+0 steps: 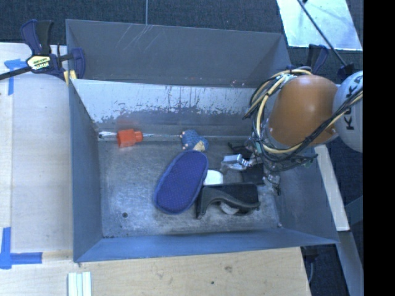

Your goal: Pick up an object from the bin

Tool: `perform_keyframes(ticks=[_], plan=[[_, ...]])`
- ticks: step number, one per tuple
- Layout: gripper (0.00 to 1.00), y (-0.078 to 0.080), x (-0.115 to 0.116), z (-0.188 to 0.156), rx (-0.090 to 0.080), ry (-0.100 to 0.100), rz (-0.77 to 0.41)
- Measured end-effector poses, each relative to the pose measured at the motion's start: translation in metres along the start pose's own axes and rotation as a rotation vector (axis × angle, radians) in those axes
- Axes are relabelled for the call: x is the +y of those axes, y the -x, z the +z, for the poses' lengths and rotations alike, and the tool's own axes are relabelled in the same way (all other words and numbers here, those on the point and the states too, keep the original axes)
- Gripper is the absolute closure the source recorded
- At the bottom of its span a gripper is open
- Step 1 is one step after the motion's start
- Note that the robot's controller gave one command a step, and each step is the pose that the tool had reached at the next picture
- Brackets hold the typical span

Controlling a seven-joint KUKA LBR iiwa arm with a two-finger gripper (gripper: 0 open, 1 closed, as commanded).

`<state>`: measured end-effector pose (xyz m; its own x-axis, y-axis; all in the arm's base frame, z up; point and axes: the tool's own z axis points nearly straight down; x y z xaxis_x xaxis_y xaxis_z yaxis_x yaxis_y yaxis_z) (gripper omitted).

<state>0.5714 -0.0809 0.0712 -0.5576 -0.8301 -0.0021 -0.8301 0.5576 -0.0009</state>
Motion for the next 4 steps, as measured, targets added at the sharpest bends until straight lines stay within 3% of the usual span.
perform_keyframes(ticks=[1, 2, 3, 4], plan=[[1.00, -0.0007, -0.0011, -0.0006, 0.001, -0.002, 0.001], [0.00, -0.0002, 0.0000, 0.0001, 0.001, 0.001, 0.001], [1.00, -0.0008, -0.0014, -0.0008, 0.000, -0.003, 0.002], [1.00, -0.0007, -0.0014, -0.0008, 0.001, -0.002, 0.002]])
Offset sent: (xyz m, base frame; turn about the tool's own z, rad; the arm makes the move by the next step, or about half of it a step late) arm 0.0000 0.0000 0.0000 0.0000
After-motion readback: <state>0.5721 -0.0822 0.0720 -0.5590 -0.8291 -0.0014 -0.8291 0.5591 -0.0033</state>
